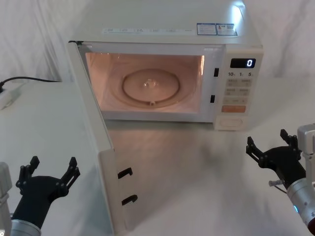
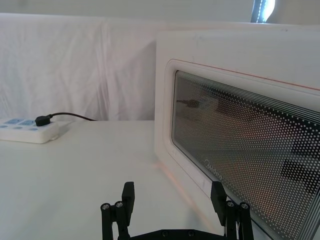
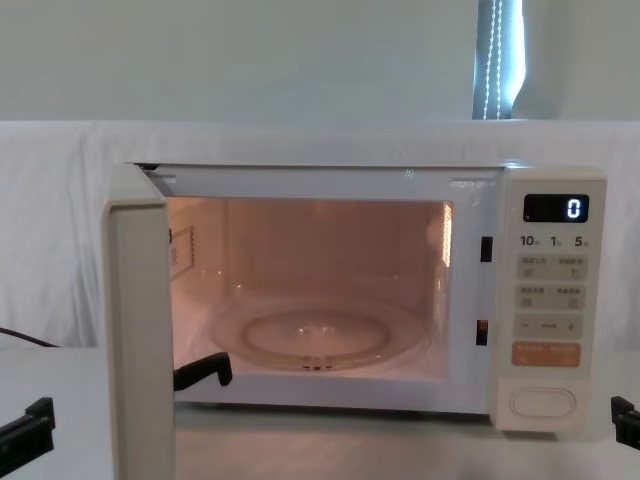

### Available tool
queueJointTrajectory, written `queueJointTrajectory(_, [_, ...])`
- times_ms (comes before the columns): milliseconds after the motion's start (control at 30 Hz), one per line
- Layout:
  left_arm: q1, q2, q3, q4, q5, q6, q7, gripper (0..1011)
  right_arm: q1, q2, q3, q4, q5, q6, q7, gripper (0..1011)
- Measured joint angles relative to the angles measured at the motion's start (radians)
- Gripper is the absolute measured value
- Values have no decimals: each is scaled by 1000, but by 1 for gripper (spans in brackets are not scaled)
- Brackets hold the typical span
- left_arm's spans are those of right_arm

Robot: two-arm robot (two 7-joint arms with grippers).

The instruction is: Press the button to open the microwave door with one hand; close the microwave door with the other hand.

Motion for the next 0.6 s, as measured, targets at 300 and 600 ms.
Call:
queueJointTrajectory(300, [0, 0, 0, 0, 0, 0, 0, 1001, 1, 1, -1, -1, 1, 1, 2, 1002])
queueJointTrajectory(600, [0, 0, 0, 0, 0, 0, 0, 1001, 1, 1, -1, -1, 1, 1, 3, 1002])
